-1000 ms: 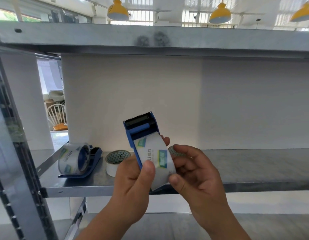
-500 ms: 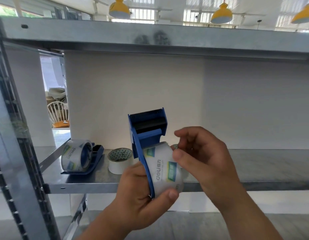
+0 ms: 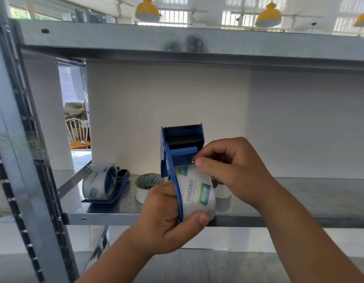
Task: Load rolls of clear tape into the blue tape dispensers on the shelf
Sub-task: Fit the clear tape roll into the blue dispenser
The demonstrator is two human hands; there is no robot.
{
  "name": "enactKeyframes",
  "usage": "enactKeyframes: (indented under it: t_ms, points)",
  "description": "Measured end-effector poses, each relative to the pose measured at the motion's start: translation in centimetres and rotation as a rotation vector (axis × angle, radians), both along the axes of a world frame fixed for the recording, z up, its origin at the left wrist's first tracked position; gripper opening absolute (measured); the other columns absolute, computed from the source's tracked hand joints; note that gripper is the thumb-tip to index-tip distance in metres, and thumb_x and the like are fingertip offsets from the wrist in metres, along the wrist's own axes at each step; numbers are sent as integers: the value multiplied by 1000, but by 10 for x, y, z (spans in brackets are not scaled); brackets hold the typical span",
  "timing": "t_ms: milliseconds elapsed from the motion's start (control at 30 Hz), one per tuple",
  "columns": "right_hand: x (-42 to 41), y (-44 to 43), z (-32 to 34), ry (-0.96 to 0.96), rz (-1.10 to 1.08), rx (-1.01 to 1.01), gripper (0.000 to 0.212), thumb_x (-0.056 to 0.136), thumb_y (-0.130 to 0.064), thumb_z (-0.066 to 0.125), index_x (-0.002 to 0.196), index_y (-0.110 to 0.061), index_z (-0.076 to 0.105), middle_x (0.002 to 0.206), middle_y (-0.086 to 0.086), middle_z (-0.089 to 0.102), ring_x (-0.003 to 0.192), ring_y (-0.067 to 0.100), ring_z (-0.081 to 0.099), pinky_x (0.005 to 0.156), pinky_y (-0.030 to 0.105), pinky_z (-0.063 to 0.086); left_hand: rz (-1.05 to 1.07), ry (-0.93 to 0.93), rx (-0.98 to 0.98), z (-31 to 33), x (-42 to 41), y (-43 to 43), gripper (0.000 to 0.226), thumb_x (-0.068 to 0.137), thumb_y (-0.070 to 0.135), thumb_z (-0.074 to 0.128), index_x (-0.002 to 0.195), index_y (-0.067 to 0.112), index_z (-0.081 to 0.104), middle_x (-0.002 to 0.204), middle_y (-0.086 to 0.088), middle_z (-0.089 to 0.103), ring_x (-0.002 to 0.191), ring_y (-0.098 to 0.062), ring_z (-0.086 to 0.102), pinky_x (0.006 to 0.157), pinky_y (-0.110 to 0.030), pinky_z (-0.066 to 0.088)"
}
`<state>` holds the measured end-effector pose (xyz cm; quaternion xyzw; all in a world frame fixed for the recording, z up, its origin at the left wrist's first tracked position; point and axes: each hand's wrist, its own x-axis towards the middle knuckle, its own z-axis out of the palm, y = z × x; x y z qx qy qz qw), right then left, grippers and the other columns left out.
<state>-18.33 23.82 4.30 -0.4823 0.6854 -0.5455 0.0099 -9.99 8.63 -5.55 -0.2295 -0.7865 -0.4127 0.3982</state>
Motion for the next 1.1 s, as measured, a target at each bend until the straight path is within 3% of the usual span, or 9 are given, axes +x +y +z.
enactKeyframes:
  t_ms: [67, 167, 233, 333, 667, 800, 967, 1100]
  points:
    - [0, -1, 1, -18, 22, 21, 8, 89, -6, 73, 84, -9, 78, 70, 11, 65, 62, 7, 61, 52, 16, 50, 1, 16, -12, 2, -1, -1, 31, 94, 28, 67, 84, -1, 70, 75, -5, 65, 64, -19, 61, 53, -30, 49]
    - [-1, -8, 0, -68, -2, 24, 17, 87, 1, 70, 77, -12, 74, 60, -5, 60, 56, 1, 57, 47, 16, 46, 20, 46, -47, 2, -3, -3, 44, 98, 37, 63, 81, -3, 70, 73, -6, 64, 63, -20, 60, 50, -37, 48]
    - [-2, -12, -1, -80, -33, 19, 21, 87, 0, 69, 73, -14, 74, 59, -9, 63, 54, 0, 58, 45, 17, 45, 58, 62, -71, 2, -4, -4, 47, 98, 41, 61, 79, -1, 70, 70, -4, 62, 61, -15, 58, 49, -33, 47]
    - [-3, -13, 0, -61, -52, 21, 24, 91, -5, 69, 70, -15, 75, 59, -8, 64, 54, -1, 61, 45, 15, 46, 68, 72, -90, 2, -4, -6, 47, 98, 41, 61, 80, -1, 71, 70, -3, 64, 60, -13, 58, 50, -29, 47]
    - [-11, -17, -1, -127, -124, 63, 20, 102, -18, 60, 86, -14, 72, 74, 5, 68, 54, 0, 62, 47, 15, 49, 76, 45, -136, 5, -11, -15, 47, 97, 40, 63, 83, -3, 75, 72, -9, 69, 61, -25, 63, 51, -41, 48]
    - [-16, -25, -5, 62, -297, -32, 25, 102, -23, 59, 79, -18, 68, 67, -2, 62, 53, 1, 54, 50, 13, 44, 68, 69, -154, 8, -11, -15, 38, 94, 34, 67, 86, -1, 78, 77, -9, 72, 66, -27, 67, 55, -42, 51]
    - [-22, -30, -1, 212, -390, -54, 24, 103, -26, 58, 79, -26, 63, 70, -10, 61, 63, -1, 56, 56, 9, 39, -17, 11, -104, 9, -10, -15, 26, 86, 25, 75, 85, -1, 74, 77, -9, 71, 67, -27, 67, 55, -41, 50]
    - [-29, -31, 15, 283, -404, -61, 28, 103, -25, 56, 76, -30, 57, 69, -13, 57, 63, -3, 55, 57, 10, 38, -48, -18, -74, 9, -4, -6, 20, 78, 17, 78, 88, 1, 74, 79, -2, 71, 70, -17, 70, 58, -25, 51]
